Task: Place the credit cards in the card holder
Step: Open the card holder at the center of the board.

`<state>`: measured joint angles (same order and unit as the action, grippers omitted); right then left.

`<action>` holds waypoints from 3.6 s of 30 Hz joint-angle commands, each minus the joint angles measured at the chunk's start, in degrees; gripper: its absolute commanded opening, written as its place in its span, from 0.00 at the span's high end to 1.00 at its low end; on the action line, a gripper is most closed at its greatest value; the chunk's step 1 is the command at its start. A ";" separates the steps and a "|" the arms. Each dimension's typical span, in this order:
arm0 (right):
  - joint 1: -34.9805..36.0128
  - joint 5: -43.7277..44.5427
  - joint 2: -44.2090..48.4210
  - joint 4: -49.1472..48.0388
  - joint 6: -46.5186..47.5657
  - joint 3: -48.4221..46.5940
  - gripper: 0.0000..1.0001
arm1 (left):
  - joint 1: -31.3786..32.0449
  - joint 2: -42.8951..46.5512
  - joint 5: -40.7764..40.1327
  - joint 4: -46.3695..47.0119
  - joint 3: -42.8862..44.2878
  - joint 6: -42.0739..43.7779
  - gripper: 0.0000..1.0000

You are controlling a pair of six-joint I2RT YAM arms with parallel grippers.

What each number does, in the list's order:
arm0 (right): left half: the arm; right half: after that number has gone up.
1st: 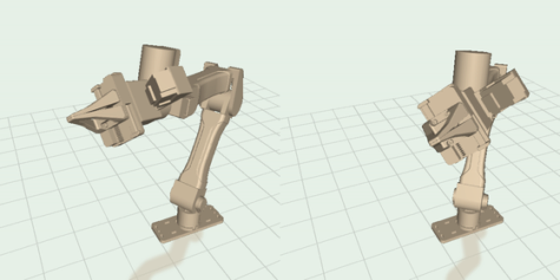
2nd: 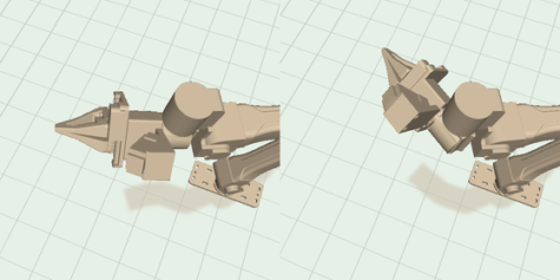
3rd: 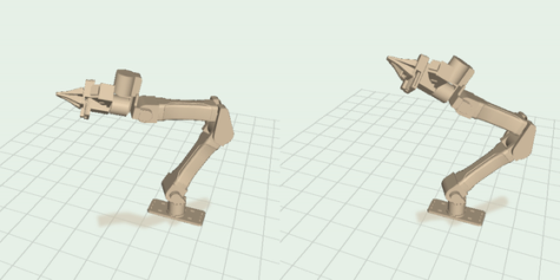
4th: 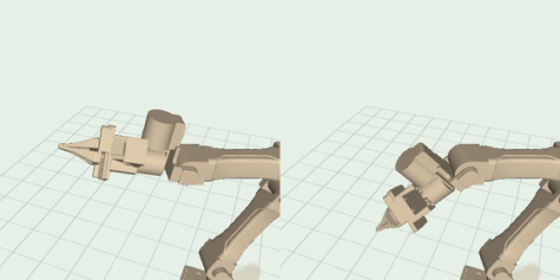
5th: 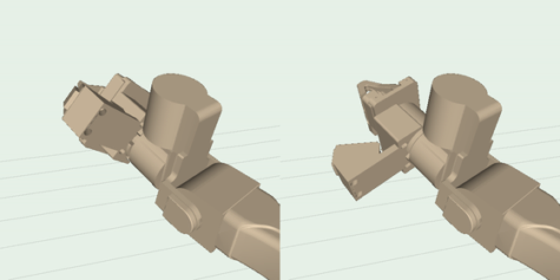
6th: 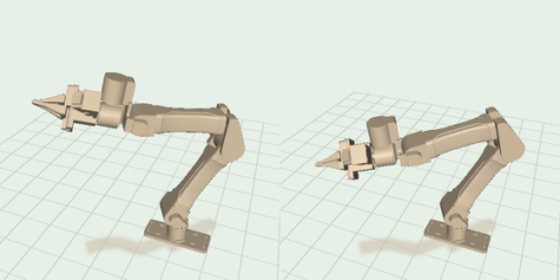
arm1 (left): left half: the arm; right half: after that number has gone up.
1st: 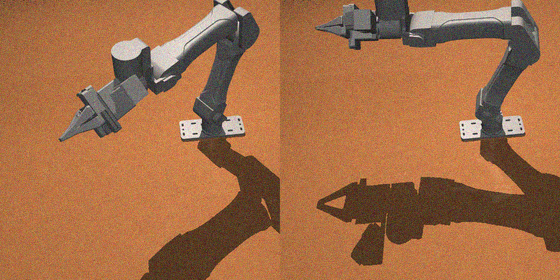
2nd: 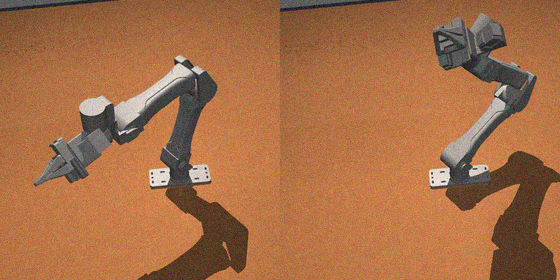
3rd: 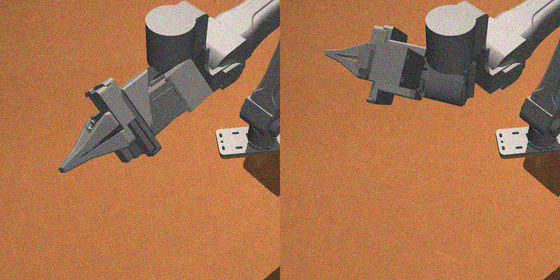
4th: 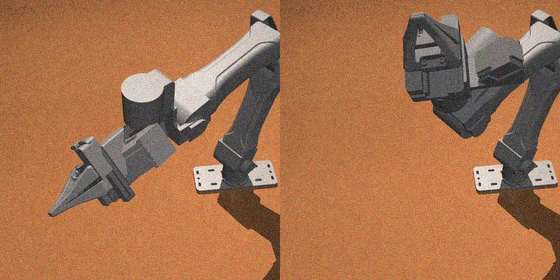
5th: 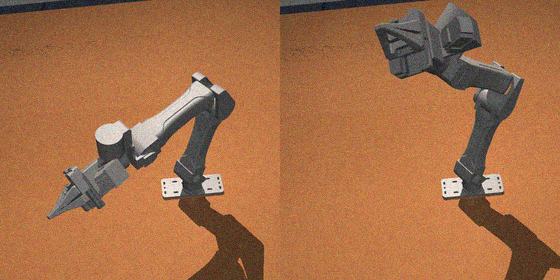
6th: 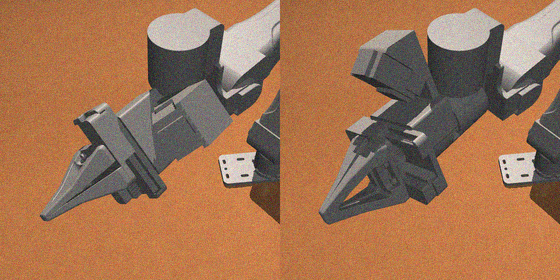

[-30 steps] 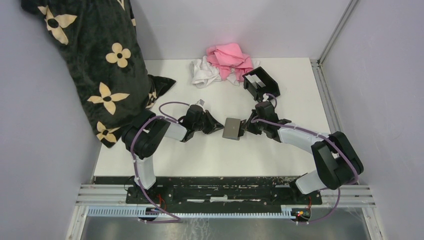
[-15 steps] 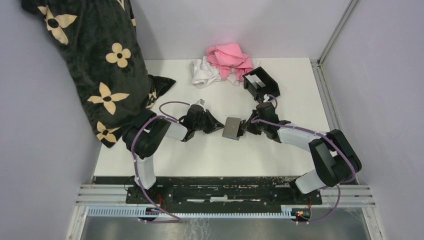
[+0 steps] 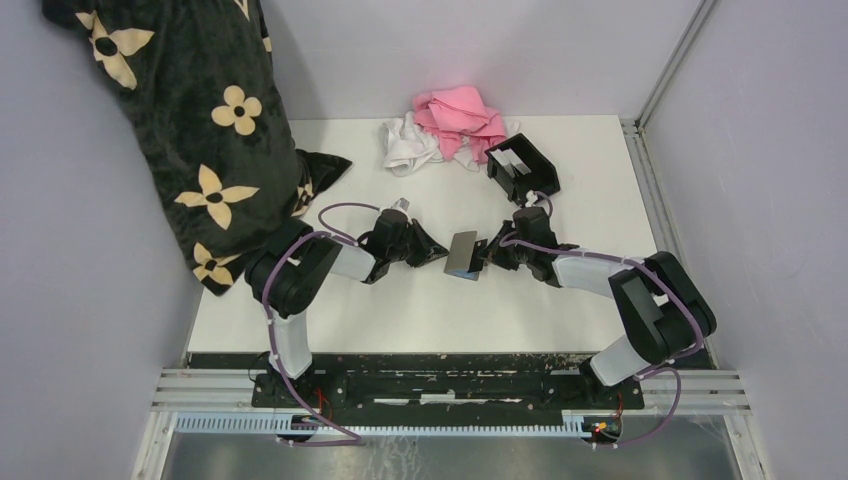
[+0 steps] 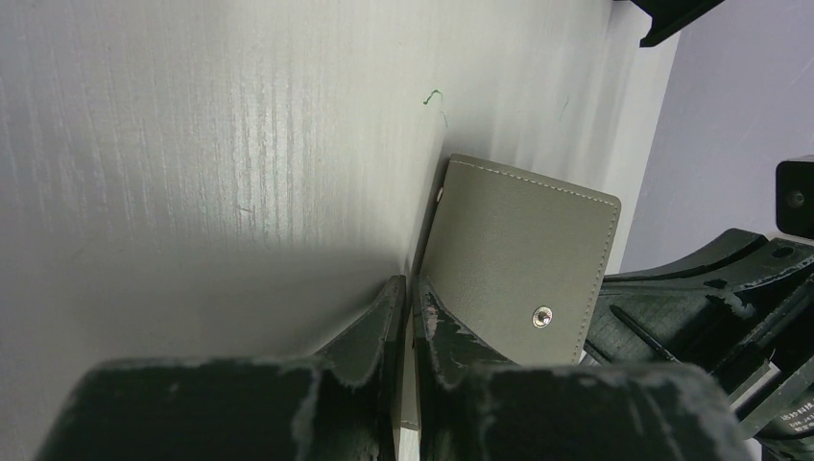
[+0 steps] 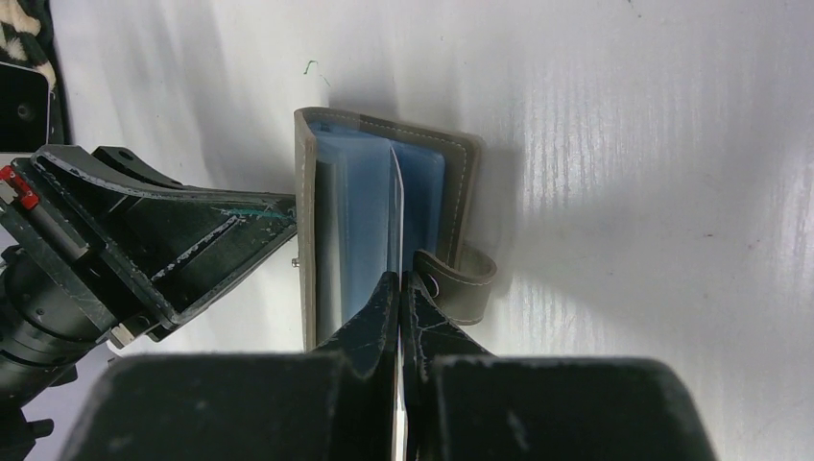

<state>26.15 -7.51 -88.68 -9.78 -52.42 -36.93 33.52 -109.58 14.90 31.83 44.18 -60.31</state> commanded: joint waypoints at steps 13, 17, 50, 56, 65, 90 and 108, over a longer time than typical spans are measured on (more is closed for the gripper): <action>0.08 -2.67 0.83 -3.27 -0.82 -0.81 0.99 | 1.76 -0.99 -1.01 0.00 -1.56 3.70 0.87; 0.10 -3.33 1.64 -3.89 -1.16 -1.14 0.99 | 1.81 -0.70 -0.93 -0.02 -1.73 3.71 0.87; 2.59 -0.85 9.26 3.46 2.95 -2.14 0.99 | 6.51 -5.06 1.98 -6.03 5.53 6.83 0.89; 3.33 3.38 10.77 9.26 6.40 -3.10 0.99 | 6.68 -5.13 2.16 -6.66 5.44 6.95 0.89; 3.44 3.92 7.67 7.03 6.47 -1.44 0.99 | 6.67 0.02 -3.80 -14.99 4.18 10.49 0.83; 3.52 3.64 8.27 6.67 6.02 -0.38 0.99 | 7.90 6.77 -3.18 -15.52 0.52 11.18 0.83; 3.50 1.79 8.62 -0.67 2.71 7.14 0.99 | 8.67 4.14 -0.88 -15.40 2.35 11.12 0.85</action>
<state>29.26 -4.67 -80.09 -5.17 -47.77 -32.29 41.39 -103.81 13.65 17.12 45.43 -52.12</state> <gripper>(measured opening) 0.017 0.152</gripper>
